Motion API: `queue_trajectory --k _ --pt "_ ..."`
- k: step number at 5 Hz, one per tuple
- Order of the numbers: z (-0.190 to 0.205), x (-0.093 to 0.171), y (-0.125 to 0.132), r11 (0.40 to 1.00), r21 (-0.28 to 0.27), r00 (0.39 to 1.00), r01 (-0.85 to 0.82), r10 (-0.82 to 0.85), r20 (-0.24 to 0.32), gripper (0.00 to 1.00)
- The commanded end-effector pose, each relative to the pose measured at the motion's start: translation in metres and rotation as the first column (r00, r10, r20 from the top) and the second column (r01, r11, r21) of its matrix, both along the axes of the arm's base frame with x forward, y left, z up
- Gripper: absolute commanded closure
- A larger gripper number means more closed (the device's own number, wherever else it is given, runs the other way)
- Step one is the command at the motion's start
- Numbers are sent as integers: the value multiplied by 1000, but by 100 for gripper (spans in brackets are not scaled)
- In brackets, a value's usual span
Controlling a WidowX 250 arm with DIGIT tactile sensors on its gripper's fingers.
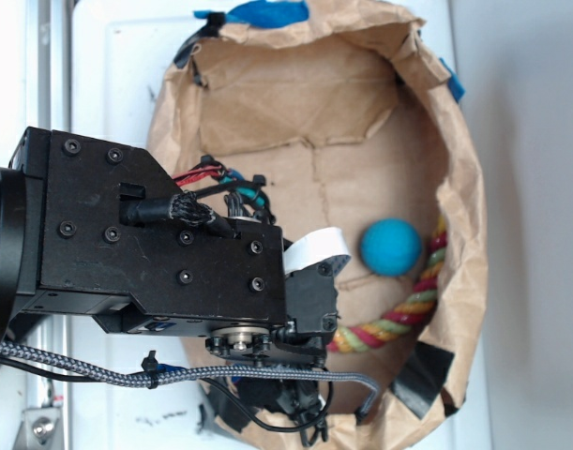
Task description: Grab the blue block.
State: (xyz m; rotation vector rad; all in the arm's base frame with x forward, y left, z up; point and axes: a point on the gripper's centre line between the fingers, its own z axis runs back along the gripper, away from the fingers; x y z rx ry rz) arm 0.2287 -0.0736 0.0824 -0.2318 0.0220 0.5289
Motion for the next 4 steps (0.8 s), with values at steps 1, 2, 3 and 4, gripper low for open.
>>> queue_trajectory --k 1,2,3,4 --pt "7 1 1 1000 -5 1000 14 -14 25 0" --pt "7 1 1 1000 -5 1000 14 -14 25 0" --pt "-19 0 -5 999 -15 1000 29 -29 12 0" --pt "-28 -1 -4 999 -19 999 36 -36 -3 0"
